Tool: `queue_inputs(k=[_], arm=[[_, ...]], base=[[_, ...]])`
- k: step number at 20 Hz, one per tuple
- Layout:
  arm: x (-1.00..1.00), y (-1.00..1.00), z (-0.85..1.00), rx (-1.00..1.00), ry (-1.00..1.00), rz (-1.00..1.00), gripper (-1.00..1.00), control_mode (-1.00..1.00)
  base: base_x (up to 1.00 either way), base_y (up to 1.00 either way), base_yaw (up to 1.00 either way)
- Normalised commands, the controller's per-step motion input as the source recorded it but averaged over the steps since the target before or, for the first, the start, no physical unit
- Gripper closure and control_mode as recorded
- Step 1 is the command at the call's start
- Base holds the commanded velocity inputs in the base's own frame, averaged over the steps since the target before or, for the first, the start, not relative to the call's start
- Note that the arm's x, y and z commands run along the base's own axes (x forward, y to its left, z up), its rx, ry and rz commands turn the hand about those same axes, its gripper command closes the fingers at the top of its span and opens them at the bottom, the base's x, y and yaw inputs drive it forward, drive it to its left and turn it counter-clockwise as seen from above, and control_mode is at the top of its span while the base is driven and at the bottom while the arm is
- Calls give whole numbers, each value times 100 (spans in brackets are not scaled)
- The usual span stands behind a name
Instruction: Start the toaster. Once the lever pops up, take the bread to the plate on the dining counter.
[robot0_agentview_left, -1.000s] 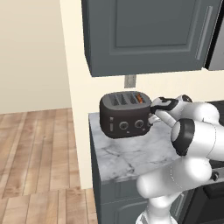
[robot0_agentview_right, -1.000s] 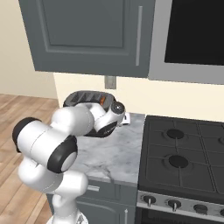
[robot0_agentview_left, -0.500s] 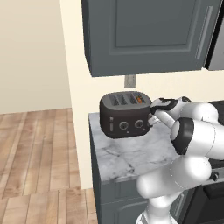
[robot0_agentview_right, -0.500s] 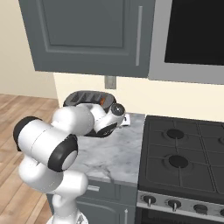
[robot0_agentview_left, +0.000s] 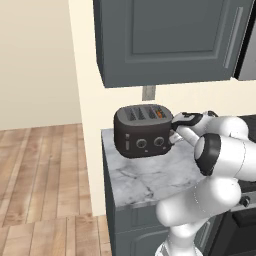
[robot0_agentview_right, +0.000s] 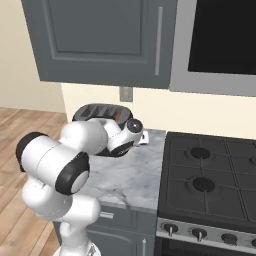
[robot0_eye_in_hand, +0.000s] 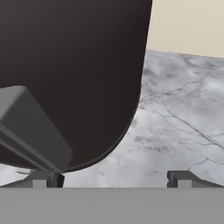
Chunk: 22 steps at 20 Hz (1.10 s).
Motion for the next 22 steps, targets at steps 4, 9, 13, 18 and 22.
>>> queue_inputs(k=[4, 9, 13, 18, 22], arm=[[0, 0, -19, 0, 0, 0, -100, -100], [0, 0, -1, 0, 0, 0, -100, -100], [-9, 5, 0, 0, -3, 0, -100, -100], [-9, 13, 14, 0, -9, 0, -100, -100], [0, 21, 15, 0, -10, 0, -100, -100]], base=[[0, 0, 0], [0, 0, 0], [0, 0, 0], [0, 0, 0], [0, 0, 0]])
